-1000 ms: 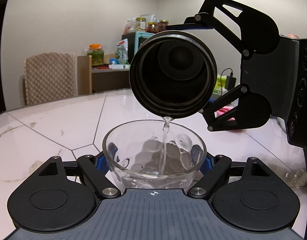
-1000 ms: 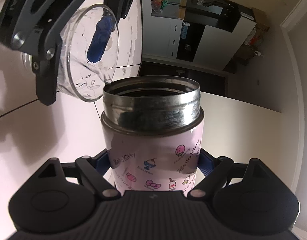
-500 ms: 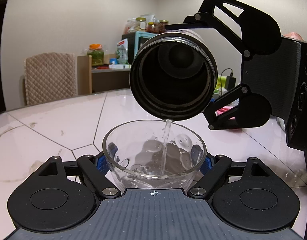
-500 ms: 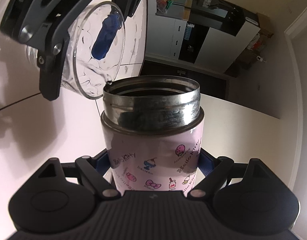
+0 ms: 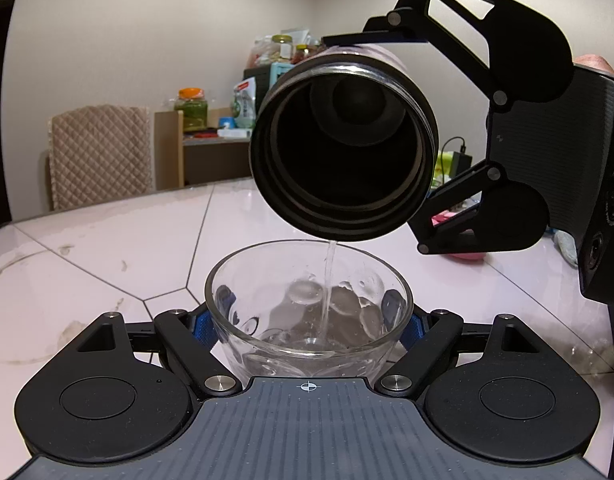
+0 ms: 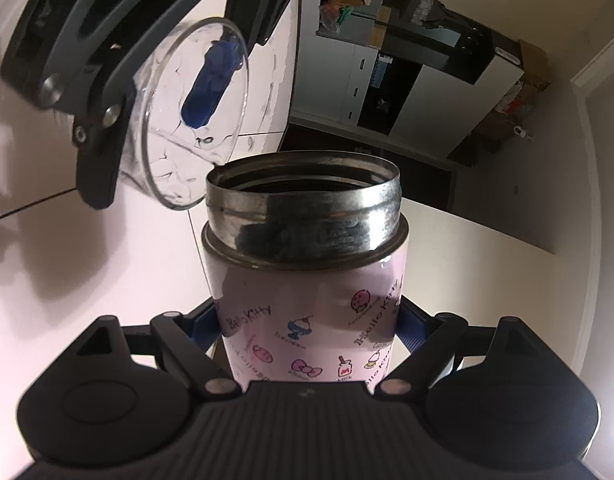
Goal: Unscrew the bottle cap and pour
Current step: 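Tilt the pink jar back upright with the right gripper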
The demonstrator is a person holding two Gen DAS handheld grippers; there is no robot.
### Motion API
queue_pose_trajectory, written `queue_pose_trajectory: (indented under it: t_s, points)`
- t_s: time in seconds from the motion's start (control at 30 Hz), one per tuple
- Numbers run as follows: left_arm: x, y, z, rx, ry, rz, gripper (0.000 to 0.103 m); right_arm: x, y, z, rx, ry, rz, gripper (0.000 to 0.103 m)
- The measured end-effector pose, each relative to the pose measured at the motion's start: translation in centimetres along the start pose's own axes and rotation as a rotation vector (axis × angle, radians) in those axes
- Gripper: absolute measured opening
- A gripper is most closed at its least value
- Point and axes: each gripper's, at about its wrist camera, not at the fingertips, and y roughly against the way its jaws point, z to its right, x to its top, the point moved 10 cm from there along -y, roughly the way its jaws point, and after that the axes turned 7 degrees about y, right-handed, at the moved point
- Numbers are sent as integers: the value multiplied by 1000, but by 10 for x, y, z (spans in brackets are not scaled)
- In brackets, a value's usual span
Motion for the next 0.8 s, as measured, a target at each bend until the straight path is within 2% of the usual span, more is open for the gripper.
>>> queue_pose_trajectory:
  t_s: [0.27,0.8]
  points:
    - [1,-1,-1,2,1,-1,87,1,0,0,5,13,8,88]
    - [1,-1,0,2,2,-2,87,-9,-4,11,56,-199,-7,88]
